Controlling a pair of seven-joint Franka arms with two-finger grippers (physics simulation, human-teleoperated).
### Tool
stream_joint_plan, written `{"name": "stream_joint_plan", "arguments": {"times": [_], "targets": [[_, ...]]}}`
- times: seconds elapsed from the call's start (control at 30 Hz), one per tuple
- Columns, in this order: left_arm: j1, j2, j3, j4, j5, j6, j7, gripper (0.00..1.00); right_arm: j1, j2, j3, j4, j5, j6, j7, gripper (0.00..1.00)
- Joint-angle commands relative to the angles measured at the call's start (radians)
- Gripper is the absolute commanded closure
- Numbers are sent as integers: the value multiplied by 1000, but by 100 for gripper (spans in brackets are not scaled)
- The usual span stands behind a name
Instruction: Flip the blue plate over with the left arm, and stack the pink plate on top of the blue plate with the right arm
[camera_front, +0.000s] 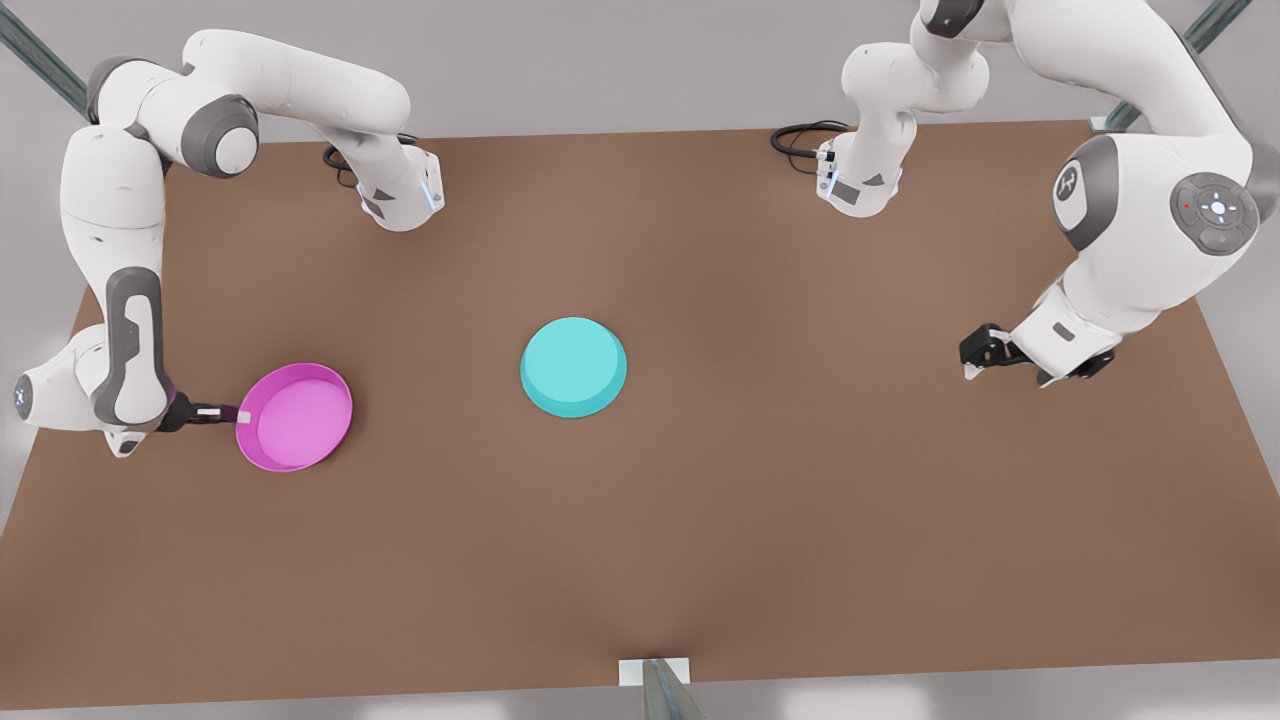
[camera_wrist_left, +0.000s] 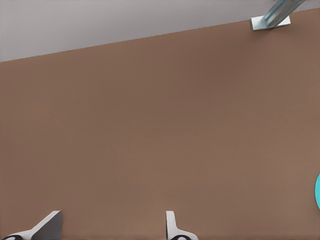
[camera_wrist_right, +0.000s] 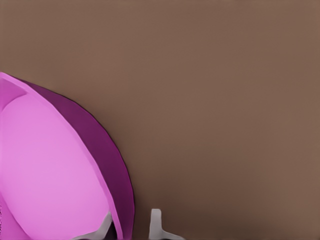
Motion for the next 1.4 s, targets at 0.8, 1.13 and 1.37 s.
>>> {"name": "stream_joint_plan", "arguments": {"times": [0.8,1.13,1.37], "targets": [[-1,-9,0,-9,0,5,4,0,9,19,15,-3,-2,15,0,79],[-1,-6,0,-9,0,5,4,0,23,-38,41,-7,5,-2,14,79],[-1,-8,0,-9,0,5,4,0,388,-113,40,5,0,-56,14,79]]}}
